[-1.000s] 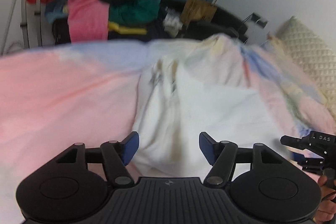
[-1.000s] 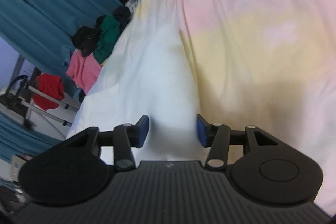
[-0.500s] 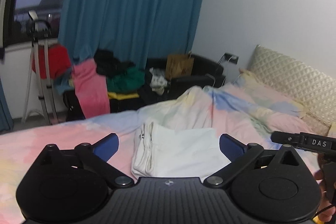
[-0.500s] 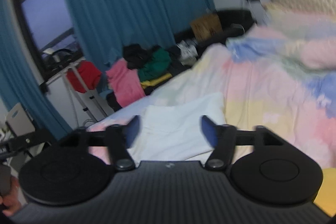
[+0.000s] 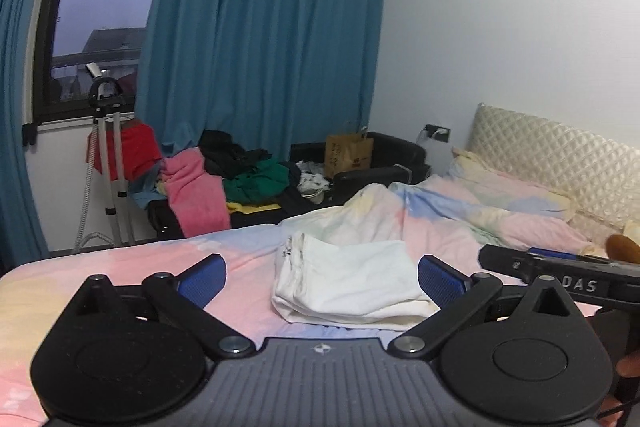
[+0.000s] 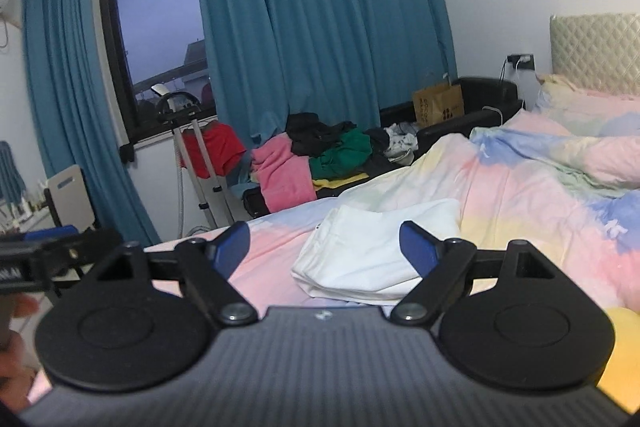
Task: Fold clothes
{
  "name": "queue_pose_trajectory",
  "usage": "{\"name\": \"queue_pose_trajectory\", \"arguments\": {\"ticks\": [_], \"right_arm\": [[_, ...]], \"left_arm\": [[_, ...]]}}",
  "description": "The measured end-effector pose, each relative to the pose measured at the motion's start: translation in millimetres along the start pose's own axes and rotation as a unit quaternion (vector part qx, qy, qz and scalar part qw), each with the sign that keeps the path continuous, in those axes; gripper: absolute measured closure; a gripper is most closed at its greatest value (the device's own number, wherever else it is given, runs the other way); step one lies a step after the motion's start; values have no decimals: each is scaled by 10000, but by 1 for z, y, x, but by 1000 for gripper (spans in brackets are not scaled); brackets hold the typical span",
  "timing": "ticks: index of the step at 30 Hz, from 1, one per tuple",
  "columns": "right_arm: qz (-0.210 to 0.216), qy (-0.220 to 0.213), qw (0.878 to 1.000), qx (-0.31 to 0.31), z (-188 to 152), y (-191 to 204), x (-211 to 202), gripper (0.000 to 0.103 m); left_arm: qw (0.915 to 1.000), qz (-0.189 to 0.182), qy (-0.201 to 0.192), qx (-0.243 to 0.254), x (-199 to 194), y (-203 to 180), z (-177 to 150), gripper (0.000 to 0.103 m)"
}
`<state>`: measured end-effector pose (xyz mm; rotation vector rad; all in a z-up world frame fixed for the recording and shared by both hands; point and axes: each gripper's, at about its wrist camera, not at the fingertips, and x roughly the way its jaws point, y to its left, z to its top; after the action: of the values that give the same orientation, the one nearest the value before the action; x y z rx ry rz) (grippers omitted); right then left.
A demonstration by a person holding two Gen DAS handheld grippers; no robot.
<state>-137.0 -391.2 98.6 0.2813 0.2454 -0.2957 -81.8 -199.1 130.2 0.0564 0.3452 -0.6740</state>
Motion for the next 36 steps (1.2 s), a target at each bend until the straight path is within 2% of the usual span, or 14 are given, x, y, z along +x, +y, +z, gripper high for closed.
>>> {"name": "queue_pose_trajectory", "arguments": {"ticks": [5,9,19,22,36], "right_arm": [[-115,-57,9998,-146,-30,10,-2,20],[-181,60,9997,-159,-53,13,9,20],[-498,-259,9974,-449,-97,21,24,20],[-579,-131,9975,-381,-109,21,27,20],[-991,-232,9943,-329,-119,18,23,20]], "left_arm": [[9997,220,-78,-39,-9,10,-26,0],[9992,359,-151,-76,-12,19,-46,0],[9981,553,-217,-139,-9,37,-89,0],[9976,640,-247,-15,-9,37,-96,0],[9973,681,7,-264,8,46,-116,0]]}}
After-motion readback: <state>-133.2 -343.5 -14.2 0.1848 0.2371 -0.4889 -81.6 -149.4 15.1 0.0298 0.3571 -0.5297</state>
